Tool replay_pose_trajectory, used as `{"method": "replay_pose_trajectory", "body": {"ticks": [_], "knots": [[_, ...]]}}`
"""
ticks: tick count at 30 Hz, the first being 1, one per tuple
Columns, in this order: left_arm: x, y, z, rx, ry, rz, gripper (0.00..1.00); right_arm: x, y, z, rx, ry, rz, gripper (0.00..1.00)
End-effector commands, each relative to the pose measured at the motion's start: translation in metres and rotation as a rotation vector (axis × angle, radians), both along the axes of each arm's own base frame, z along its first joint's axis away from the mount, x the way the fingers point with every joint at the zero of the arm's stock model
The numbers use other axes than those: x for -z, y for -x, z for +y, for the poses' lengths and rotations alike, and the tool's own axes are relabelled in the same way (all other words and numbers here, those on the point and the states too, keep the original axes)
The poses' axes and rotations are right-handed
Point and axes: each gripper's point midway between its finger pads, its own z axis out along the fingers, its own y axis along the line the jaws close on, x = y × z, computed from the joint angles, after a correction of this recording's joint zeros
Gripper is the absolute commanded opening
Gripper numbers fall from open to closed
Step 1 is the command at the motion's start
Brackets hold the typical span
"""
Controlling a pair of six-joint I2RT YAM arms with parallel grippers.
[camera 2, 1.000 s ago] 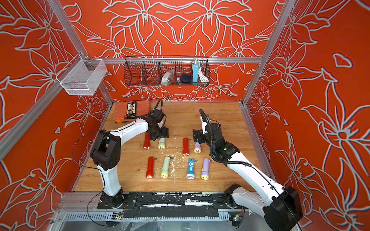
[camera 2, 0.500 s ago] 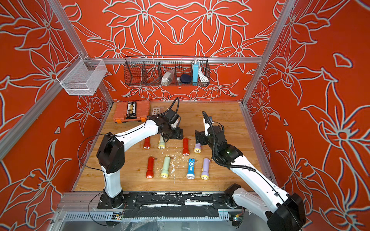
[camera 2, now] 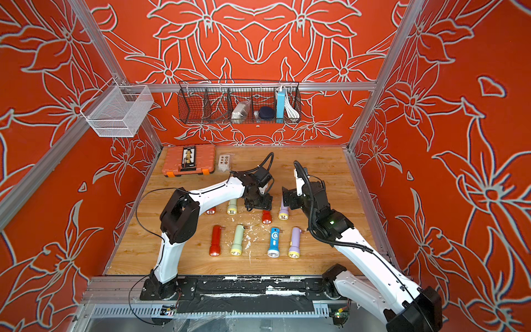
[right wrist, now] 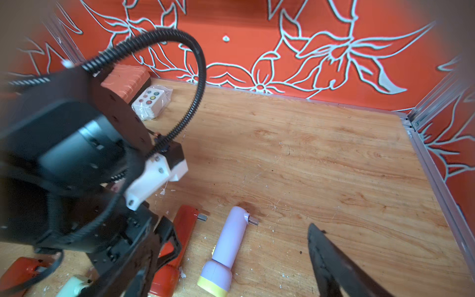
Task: Close the plug at the bottom of the flashlight
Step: Pick up the flashlight from the center of the board.
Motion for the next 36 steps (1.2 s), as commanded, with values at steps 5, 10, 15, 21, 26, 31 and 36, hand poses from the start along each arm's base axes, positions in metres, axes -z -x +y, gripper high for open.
{"method": "replay_pose_trajectory", "body": {"ticks": [5,10,15,21,26,31,36], "knots": [[0.024,0.003,-0.008,0.037,-0.074,0.024,0.7,0.003,0.001,-0.004,0.014,-0.01,-0.009,0.91],[0.04,0.006,0.002,0.055,-0.154,0.029,0.68,0.003,0.002,-0.005,0.014,-0.014,-0.013,0.91],[0.051,0.003,0.01,0.063,-0.209,0.02,0.63,0.002,0.002,-0.005,0.017,-0.016,-0.019,0.91],[0.053,0.001,0.011,0.089,-0.232,0.019,0.43,0.005,0.001,-0.005,0.018,-0.012,-0.012,0.9],[0.053,0.0,0.009,0.101,-0.222,0.006,0.29,0.007,0.0,-0.005,0.023,-0.005,-0.009,0.91],[0.043,-0.009,0.013,0.108,-0.228,-0.039,0.16,0.005,-0.002,-0.006,0.031,-0.017,-0.029,0.92],[0.004,-0.032,0.018,0.074,-0.15,-0.134,0.0,0.003,-0.008,-0.014,0.089,-0.002,-0.052,0.95]]}}
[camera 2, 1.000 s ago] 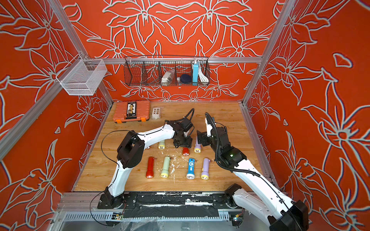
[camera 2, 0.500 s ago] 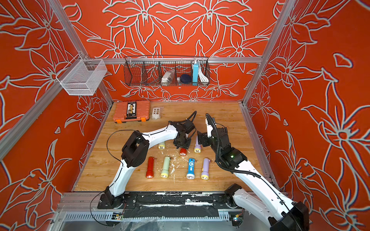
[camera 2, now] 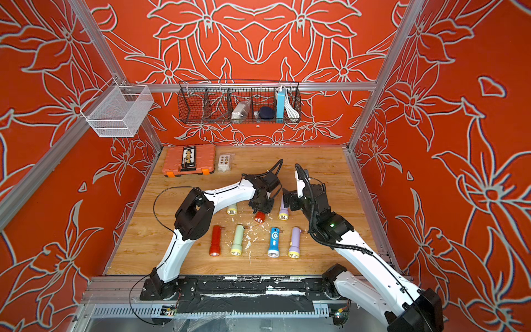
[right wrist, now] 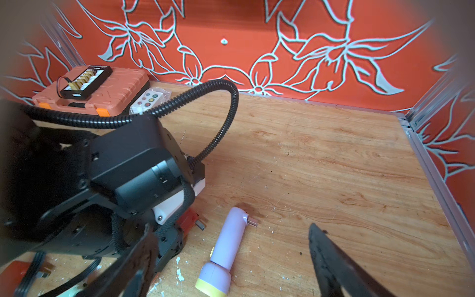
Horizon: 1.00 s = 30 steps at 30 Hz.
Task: Close the plug at the bottom of the flashlight
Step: Pick up the flashlight from the center of the board.
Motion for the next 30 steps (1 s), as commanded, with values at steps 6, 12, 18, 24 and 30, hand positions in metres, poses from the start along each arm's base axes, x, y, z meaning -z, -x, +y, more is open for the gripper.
{"method": "replay_pose_trajectory", "body": {"ticks": [6,12,18,24,30], "knots": [[-0.083,-0.045,0.023,-0.073,0.195,-0.158,0.0,-0.019,-0.015,-0.016,0.111,-0.015,-0.055,0.95],[-0.142,-0.052,0.028,-0.013,0.333,-0.3,0.0,-0.032,-0.024,-0.013,0.113,-0.045,-0.078,0.95],[-0.188,-0.043,0.049,0.03,0.351,-0.481,0.0,-0.032,-0.039,0.012,0.019,-0.023,-0.053,0.95],[-0.234,-0.021,0.069,0.065,0.499,-0.634,0.0,-0.046,-0.051,0.044,-0.123,-0.033,-0.037,0.93],[-0.256,0.008,0.09,0.16,0.61,-0.795,0.0,-0.069,-0.046,0.074,-0.302,-0.106,-0.037,0.89]]}}
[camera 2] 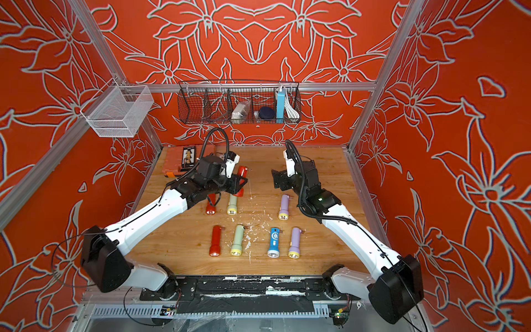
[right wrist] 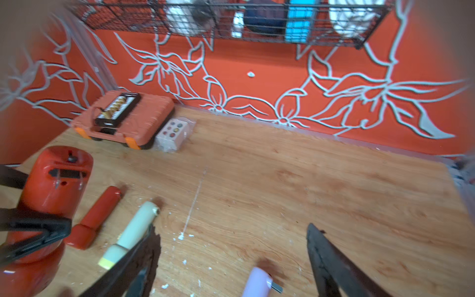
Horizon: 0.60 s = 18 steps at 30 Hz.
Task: Close the plug at the bottom of the flashlight
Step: Pick up the flashlight from the center of the board.
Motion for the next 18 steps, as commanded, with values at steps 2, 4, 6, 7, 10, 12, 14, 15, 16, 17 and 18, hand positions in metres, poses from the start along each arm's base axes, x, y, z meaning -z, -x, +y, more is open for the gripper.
{"method": "replay_pose_trajectory", "body": {"ticks": [2,4,6,7,10,12,14,15,16,17,18], "knots": [[-0.04,0.024,-0.003,0.147,0.091,-0.305,0.0,-0.025,0.015,0.029,-0.213,-0.069,-0.001,0.87],[-0.043,0.037,0.001,0.179,0.1,-0.399,0.0,-0.034,0.025,0.039,-0.294,-0.09,-0.001,0.86],[-0.044,0.049,0.005,0.208,0.098,-0.448,0.0,-0.041,0.034,0.046,-0.362,-0.1,0.004,0.85],[-0.045,0.052,0.007,0.217,0.095,-0.461,0.0,-0.044,0.038,0.048,-0.389,-0.101,0.007,0.84],[-0.045,0.066,0.009,0.266,0.093,-0.504,0.0,-0.055,0.056,0.058,-0.498,-0.127,0.004,0.83],[-0.049,0.076,0.009,0.304,0.118,-0.545,0.0,-0.065,0.071,0.066,-0.589,-0.162,-0.005,0.83],[-0.056,0.087,0.008,0.345,0.142,-0.59,0.0,-0.072,0.086,0.073,-0.685,-0.198,-0.008,0.83],[-0.058,0.093,0.008,0.37,0.148,-0.612,0.0,-0.076,0.093,0.076,-0.73,-0.215,-0.008,0.82],[-0.058,0.097,0.006,0.393,0.153,-0.623,0.0,-0.078,0.098,0.079,-0.767,-0.228,-0.008,0.83],[-0.058,0.101,0.004,0.419,0.157,-0.627,0.0,-0.08,0.103,0.082,-0.807,-0.242,-0.004,0.82],[-0.057,0.105,0.003,0.441,0.16,-0.628,0.0,-0.082,0.108,0.084,-0.842,-0.256,-0.001,0.82]]}}
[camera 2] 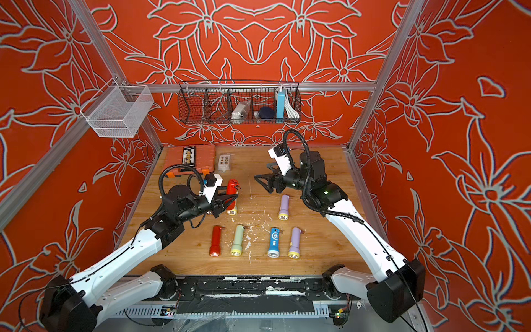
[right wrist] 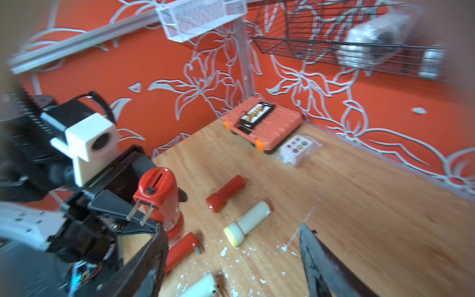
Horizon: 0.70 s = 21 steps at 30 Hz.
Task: Close the plug at the bottom of the flashlight
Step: Pick up the flashlight from the center of the board, then close the plug of the flashlight.
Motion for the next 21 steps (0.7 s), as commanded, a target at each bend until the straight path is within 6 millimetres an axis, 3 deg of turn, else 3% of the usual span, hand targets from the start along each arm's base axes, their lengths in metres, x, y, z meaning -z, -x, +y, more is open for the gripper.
{"method": "replay_pose_trajectory", "body": {"ticks": [1,7,13,21], "knots": [[-0.029,0.021,-0.009,0.129,0.037,-0.145,0.0,-0.028,0.035,0.012,-0.222,-0.085,-0.031,0.82],[-0.032,0.035,-0.016,0.219,0.089,-0.143,0.0,-0.031,0.056,0.022,-0.412,-0.126,-0.003,0.81],[-0.035,0.05,-0.022,0.319,0.105,-0.114,0.0,-0.027,0.062,0.028,-0.499,-0.138,0.042,0.8],[-0.034,0.055,-0.028,0.379,0.112,-0.099,0.0,-0.02,0.062,0.035,-0.536,-0.129,0.068,0.8]]}}
